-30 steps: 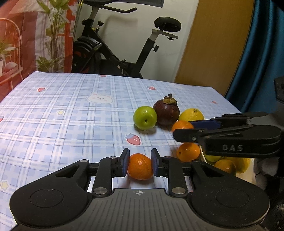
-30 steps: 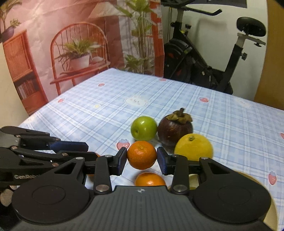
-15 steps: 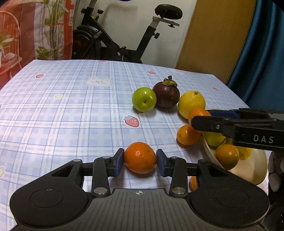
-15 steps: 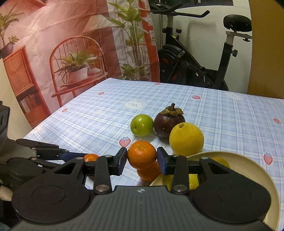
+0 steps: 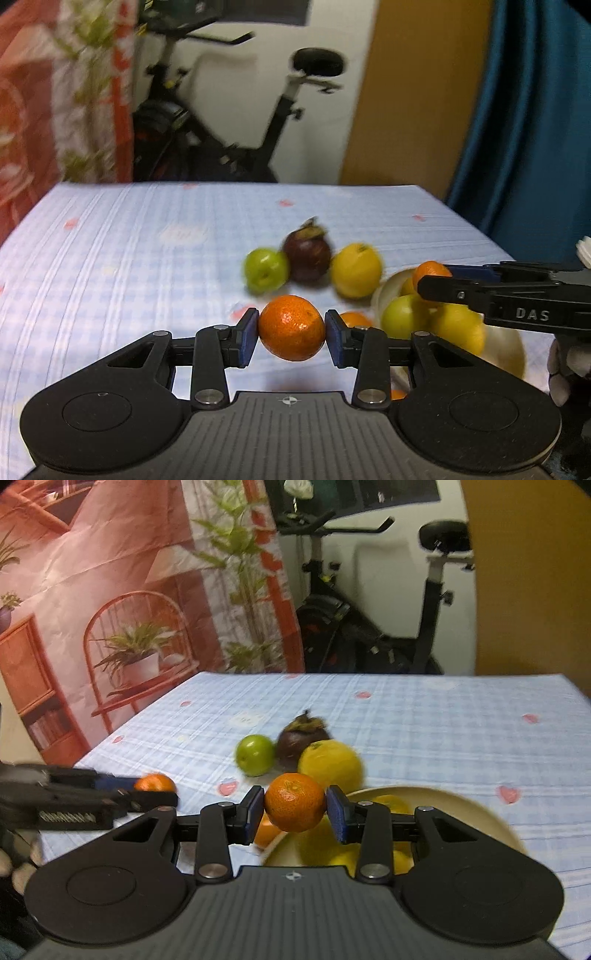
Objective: Organize fruits
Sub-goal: 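Carry both held tangerines toward the cream plate, then open the left tool over the plate while the right tool releases its tangerine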
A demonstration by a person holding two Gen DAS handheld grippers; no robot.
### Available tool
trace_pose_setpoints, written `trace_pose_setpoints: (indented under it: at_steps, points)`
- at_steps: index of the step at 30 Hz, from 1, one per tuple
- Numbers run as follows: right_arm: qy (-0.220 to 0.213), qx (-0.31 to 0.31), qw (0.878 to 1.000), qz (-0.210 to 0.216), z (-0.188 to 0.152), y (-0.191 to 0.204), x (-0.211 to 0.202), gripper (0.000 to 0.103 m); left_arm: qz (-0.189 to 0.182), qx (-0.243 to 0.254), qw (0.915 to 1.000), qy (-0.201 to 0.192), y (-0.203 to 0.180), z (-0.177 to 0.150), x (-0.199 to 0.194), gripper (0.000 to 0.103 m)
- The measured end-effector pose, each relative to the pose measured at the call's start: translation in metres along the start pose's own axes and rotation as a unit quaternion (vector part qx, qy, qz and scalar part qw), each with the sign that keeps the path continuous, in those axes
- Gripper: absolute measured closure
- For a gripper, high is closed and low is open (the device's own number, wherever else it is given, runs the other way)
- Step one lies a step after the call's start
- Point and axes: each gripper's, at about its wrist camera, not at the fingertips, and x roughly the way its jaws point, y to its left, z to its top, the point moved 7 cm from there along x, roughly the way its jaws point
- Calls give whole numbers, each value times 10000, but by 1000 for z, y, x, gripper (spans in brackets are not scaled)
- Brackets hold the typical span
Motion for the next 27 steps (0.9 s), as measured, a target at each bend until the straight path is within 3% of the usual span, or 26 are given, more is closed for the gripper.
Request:
trace_pose_setpoints:
  at_steps: [13,27]
  points:
    - [-449,635,9938,-794,-20,-76,-56,63,-687,1043,9921,128,-95,14,33,62]
    - [-170,769,9933,-841,-47,-86,-61,63,-1000,1307,9856,388,-139,25,82,62]
